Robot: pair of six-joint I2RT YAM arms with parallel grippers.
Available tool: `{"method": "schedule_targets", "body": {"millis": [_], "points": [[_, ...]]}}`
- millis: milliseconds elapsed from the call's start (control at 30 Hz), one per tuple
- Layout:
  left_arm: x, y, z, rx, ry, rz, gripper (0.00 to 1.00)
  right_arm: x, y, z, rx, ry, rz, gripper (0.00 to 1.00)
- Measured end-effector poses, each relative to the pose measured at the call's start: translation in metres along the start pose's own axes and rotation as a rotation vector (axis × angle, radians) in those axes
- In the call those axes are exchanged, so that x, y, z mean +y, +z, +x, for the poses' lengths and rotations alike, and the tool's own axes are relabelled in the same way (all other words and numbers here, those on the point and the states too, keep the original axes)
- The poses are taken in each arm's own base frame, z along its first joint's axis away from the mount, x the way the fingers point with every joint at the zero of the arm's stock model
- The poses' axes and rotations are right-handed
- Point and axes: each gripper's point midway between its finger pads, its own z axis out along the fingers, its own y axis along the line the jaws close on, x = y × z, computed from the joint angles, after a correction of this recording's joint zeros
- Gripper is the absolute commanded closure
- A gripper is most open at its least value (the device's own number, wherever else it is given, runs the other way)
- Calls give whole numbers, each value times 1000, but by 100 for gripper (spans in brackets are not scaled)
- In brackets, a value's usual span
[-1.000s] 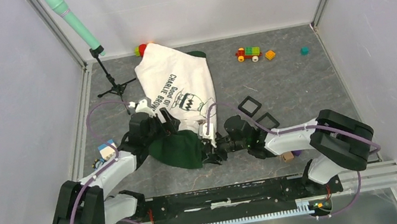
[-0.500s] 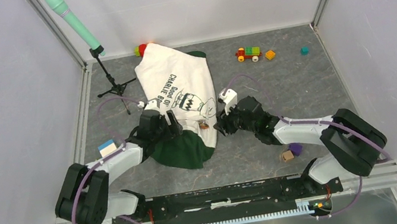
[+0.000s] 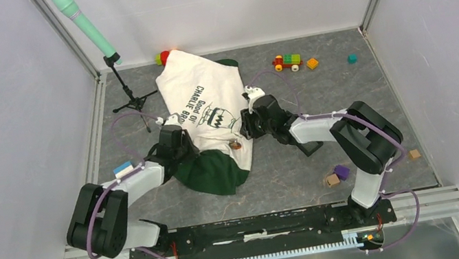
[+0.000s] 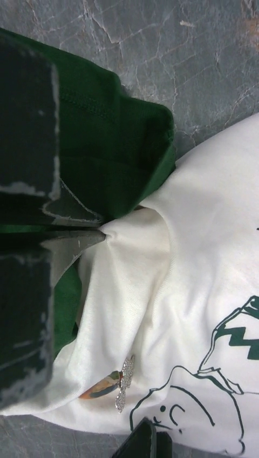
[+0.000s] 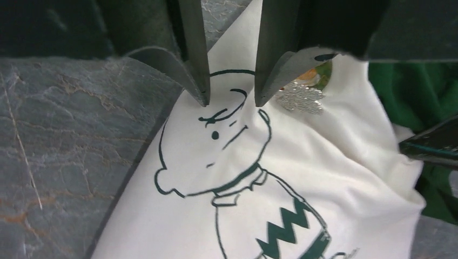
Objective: Remove the brooch from the garment
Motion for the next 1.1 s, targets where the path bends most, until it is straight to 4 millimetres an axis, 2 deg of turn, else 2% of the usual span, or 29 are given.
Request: {"method": "schedule_targets", "body": {"millis": [167, 300, 400, 567, 667, 700, 733, 767, 800, 833, 933, 1000, 1100], "points": [[0, -12, -7, -45, -5, 10, 98, -15, 2, 12, 35, 41, 77, 99], [2, -32, -18, -138, -29, 24, 98, -27, 0, 15, 47, 58, 130, 100], [0, -50, -19, -183, -78, 57, 98, -37, -5, 10, 43, 64, 156, 100], [-18, -74, -13, -155, -169, 153, 98, -56, -28, -27, -36, 77, 182, 100], [-29, -81, 4, -95, -215, 223, 98, -61, -41, -44, -81, 68, 198, 100], [-32, -81, 13, -64, -225, 238, 97, -61, -44, -48, -89, 61, 201, 99], [-35, -81, 23, -35, -226, 245, 91, -61, -47, -50, -92, 53, 202, 89], [-38, -79, 35, 0, -219, 249, 81, -61, -50, -50, -92, 45, 202, 76], [-42, -78, 48, 40, -202, 252, 64, -61, -52, -50, -92, 36, 201, 69], [-43, -78, 62, 83, -183, 241, 53, -63, -54, -48, -90, 20, 205, 63], [-38, -76, 94, 187, -123, 185, 34, -68, -59, -35, -72, -1, 185, 54], [-32, -79, 100, 207, -91, 139, 31, -69, -64, -20, -46, -10, 160, 52], [-37, -86, 85, 163, -37, 101, 31, -66, -72, 3, -10, -32, 116, 52]]}}
